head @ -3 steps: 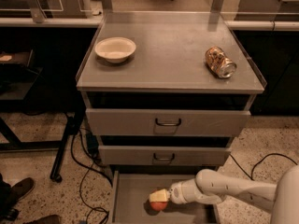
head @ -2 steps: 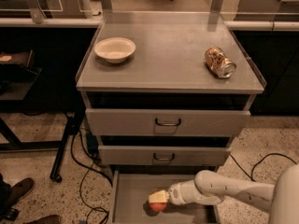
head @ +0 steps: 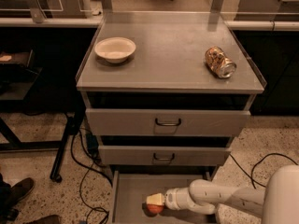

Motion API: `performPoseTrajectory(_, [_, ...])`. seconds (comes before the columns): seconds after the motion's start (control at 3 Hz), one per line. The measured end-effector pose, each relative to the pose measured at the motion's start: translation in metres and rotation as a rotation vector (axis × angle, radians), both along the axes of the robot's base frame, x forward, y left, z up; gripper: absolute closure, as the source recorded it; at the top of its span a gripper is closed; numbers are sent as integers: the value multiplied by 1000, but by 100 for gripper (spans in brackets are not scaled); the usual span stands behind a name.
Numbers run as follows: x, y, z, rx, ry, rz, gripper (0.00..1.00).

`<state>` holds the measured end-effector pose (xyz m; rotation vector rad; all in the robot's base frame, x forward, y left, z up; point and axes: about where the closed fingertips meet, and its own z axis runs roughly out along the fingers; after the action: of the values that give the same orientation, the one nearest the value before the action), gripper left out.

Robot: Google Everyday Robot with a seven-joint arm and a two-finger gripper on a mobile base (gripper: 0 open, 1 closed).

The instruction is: Place apple into bottom drawer

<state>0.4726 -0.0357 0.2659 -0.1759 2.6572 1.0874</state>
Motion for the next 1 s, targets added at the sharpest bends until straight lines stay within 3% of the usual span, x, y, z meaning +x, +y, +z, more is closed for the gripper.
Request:
performPoseTrajectory(0.33, [11, -5, -23, -26, -6, -50, 100])
performPoseTrajectory(1.0, [25, -10, -66, -74, 21, -87, 100])
